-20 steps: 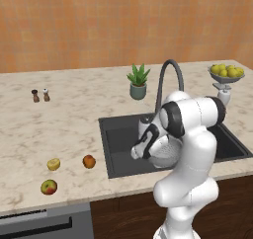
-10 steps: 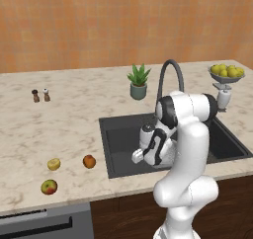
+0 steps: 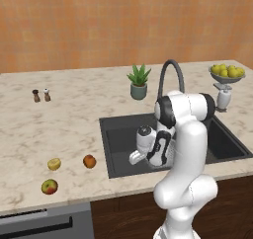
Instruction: Put the colander in the sink, put the kiwi, apple, peach in the colander, and turn on the sink faucet and pour water over the colander.
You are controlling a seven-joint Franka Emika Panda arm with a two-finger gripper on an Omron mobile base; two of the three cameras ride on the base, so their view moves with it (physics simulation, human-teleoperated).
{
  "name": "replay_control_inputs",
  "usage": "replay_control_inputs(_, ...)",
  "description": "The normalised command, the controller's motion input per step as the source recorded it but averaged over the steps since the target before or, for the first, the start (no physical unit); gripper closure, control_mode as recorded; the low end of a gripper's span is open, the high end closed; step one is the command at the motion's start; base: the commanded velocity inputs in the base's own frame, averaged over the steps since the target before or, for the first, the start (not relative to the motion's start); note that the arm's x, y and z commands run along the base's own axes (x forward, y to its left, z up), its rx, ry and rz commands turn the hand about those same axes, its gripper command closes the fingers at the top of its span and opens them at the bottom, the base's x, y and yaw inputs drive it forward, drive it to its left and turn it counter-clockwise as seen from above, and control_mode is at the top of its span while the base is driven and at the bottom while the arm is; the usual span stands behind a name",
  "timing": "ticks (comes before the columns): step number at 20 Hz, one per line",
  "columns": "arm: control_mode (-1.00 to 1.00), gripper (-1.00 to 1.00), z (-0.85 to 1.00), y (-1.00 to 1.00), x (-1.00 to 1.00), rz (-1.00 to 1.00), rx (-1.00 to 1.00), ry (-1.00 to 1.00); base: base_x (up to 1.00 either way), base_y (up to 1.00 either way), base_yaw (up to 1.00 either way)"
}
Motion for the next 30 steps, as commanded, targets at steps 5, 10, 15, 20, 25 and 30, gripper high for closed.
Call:
replay_control_inputs(5,-1.0,1.0,0.0,-0.49,-0.34,0.0,0.0,-0.07,0.0,0.0,0.0)
replay_control_inputs(10,-1.0,-1.0,0.0,-0.2,-0.15,0.0,0.0,-0.05,0.0,0.0,0.0)
replay_control_inputs(15,-1.0,-1.0,0.15,0.01,-0.03,0.0,0.0,-0.07,0.0,0.0,0.0)
replay_control_inputs(20,-1.0,-1.0,0.77,0.37,-0.01,0.0,0.0,-0.12,0.0,0.0,0.0)
replay_control_inputs(25,-1.0,-1.0,1.0,0.52,-0.06,0.0,0.0,-0.13,0.0,0.0,0.0)
replay_control_inputs(30,-1.0,-1.0,1.0,0.6,0.02,0.0,0.0,-0.04,0.0,0.0,0.0)
